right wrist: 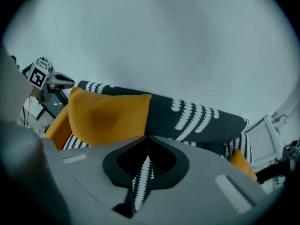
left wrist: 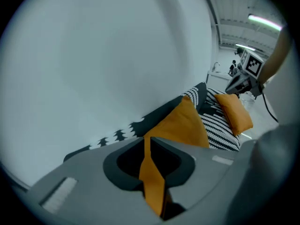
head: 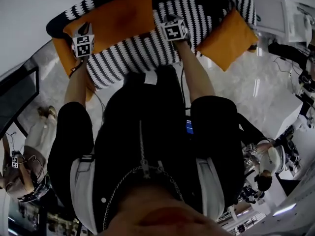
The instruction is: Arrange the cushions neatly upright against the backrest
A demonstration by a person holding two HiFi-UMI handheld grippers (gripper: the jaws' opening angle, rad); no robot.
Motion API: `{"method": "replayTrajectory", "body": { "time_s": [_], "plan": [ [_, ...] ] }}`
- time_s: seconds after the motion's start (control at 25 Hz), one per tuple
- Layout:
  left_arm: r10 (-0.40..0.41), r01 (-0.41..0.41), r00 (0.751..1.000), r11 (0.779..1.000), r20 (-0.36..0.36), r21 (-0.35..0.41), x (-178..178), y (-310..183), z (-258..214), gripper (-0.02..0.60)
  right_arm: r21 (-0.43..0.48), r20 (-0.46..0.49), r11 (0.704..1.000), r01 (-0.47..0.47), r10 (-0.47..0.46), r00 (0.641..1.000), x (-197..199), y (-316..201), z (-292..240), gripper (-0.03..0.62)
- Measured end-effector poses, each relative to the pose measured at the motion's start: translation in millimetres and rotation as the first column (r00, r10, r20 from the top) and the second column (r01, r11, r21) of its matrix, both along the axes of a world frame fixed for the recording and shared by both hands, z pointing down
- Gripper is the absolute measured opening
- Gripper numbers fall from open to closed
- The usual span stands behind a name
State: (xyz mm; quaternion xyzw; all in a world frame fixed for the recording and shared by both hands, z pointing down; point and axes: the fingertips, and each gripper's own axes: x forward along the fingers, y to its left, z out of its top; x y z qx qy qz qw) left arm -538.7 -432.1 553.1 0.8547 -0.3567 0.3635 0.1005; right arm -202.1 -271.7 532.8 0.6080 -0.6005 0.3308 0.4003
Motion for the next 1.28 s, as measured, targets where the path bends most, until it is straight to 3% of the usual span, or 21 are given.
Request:
{"method": "replayTrajectory", "body": {
  "time_s": [0.2,0.44,0.72,0.92,1.08,1.16,1.28],
  "plan": [
    [0.145,-0.145,0.989,0.989,-0.013,0.025,103.0,33.0,-21.3,0.052,-0.024,-0.032,0.990,-0.140,0.139,0.990,79.6,68.9,2.7,0.005],
    [0.253,-0.252,0.967,0.967,-0.027,0.040,235.8,79.0,-35.0,0.052,-0.001,-0.002,0.966,-0.257,0.257,0.966,180.3,126.4,10.6,0.005],
    [0.367,-0.366,0.930,0.929,-0.015,0.054,394.1,121.5,-41.7,0.052,0.054,0.027,0.964,-0.259,0.258,0.966,274.7,159.5,23.6,0.005],
    [0.490,-0.488,0.872,0.871,-0.013,0.058,524.4,156.5,-41.1,0.052,0.065,0.055,0.949,-0.310,0.306,0.950,353.5,198.4,25.6,0.005],
    [0.575,-0.574,0.818,0.818,-0.021,0.033,620.8,191.5,-42.0,0.052,0.038,0.018,0.940,-0.338,0.338,0.941,414.1,249.1,33.6,0.005],
    [0.627,-0.626,0.779,0.779,-0.020,0.019,665.5,208.7,-48.2,0.052,0.039,0.015,0.916,-0.400,0.400,0.917,443.6,269.3,36.6,0.005],
    [0.712,-0.712,0.702,0.702,-0.024,0.021,732.2,240.1,-47.5,0.052,0.059,0.010,0.867,-0.495,0.495,0.869,489.7,300.1,34.9,0.005]
  ]
}}
